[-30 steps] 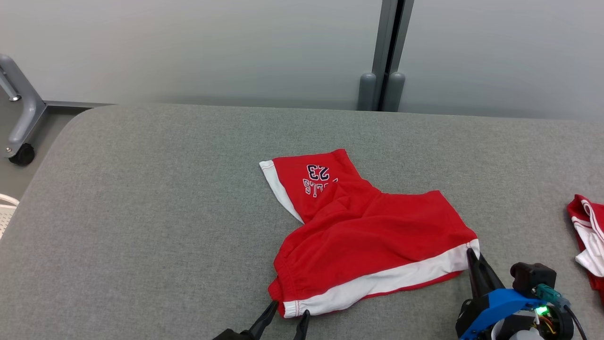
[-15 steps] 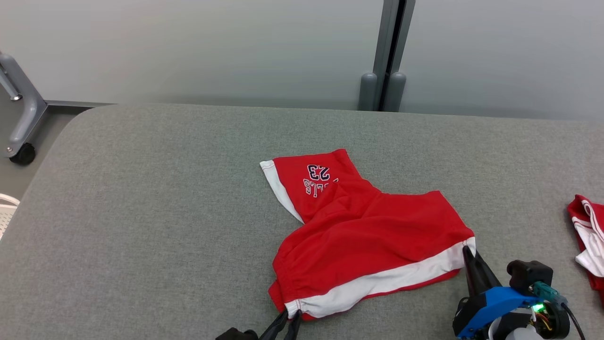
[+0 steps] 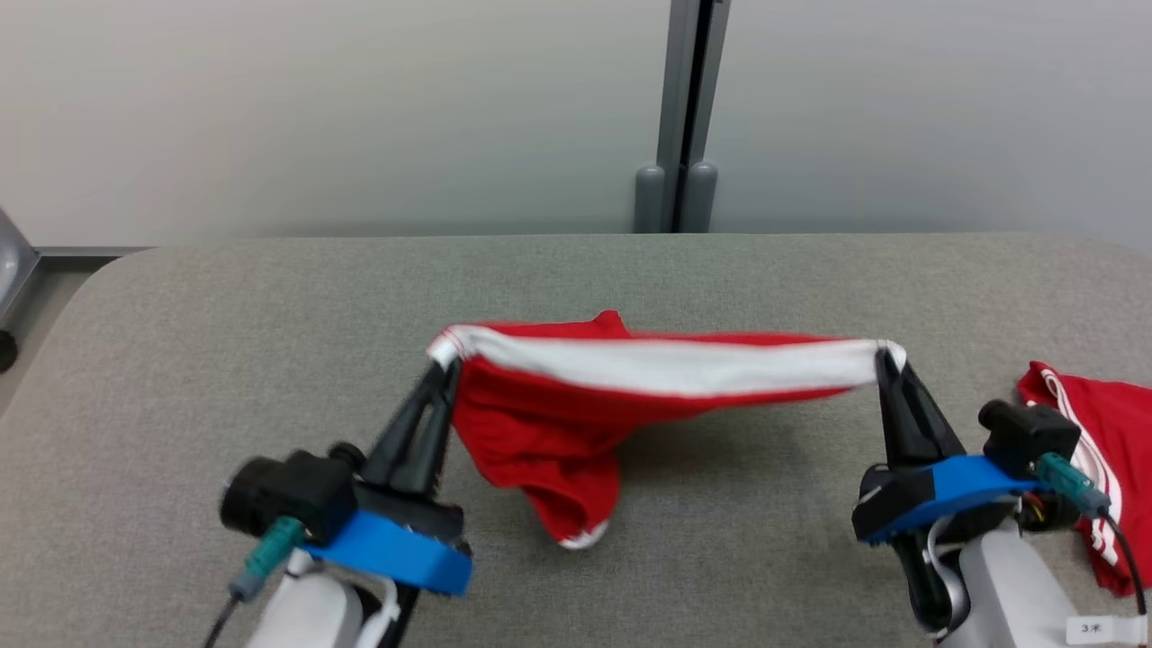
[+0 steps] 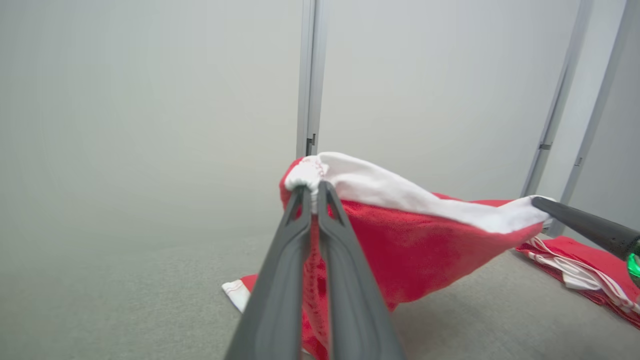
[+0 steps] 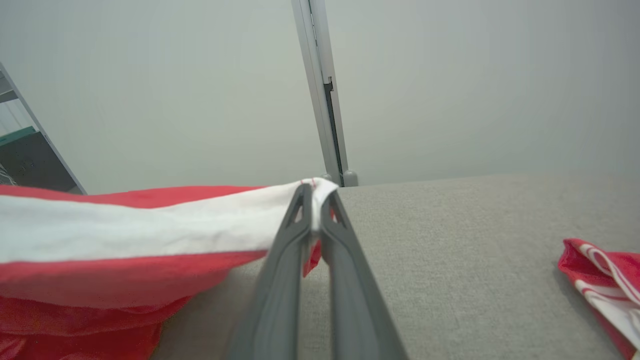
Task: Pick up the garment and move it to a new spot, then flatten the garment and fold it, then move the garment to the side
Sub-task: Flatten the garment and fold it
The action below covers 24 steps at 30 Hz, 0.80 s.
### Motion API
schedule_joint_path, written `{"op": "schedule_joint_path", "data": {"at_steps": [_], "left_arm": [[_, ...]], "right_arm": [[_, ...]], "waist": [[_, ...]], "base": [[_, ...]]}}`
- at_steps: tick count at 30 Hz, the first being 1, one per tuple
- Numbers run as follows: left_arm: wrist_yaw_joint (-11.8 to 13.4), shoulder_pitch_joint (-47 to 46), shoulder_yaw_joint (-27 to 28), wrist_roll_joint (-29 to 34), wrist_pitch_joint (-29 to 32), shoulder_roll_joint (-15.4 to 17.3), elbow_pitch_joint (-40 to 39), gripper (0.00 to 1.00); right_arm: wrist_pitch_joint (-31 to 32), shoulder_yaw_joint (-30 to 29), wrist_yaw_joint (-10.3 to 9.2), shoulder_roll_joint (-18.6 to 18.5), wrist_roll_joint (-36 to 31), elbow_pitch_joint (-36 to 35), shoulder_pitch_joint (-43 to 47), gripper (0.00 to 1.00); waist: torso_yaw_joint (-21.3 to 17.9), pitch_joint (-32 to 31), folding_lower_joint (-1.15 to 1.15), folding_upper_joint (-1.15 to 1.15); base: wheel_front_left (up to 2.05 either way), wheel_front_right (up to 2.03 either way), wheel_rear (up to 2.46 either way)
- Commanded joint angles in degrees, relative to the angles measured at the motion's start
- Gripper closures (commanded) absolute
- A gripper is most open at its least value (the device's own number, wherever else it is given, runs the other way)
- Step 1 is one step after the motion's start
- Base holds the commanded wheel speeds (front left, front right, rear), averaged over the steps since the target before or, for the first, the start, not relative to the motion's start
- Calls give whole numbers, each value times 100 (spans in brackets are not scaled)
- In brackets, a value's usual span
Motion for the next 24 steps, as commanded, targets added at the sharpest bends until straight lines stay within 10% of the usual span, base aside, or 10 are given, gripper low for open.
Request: {"op": "schedule_joint_path", "data": {"at_steps": [1,24], "left_arm": [[-11,-378,230,104,-14,132,-147,100],[323,-5029,1242,993,-14,165,769,100]], "right_arm": [[-22,43,1,-22,63,-242,-230,100],[-21,0,-1,-734,-816,-454,-4809,100]], "waist": [[-111,-29,0,0],[-454,1872,0,0]], "base": [[0,0,0],[0,0,0]]}}
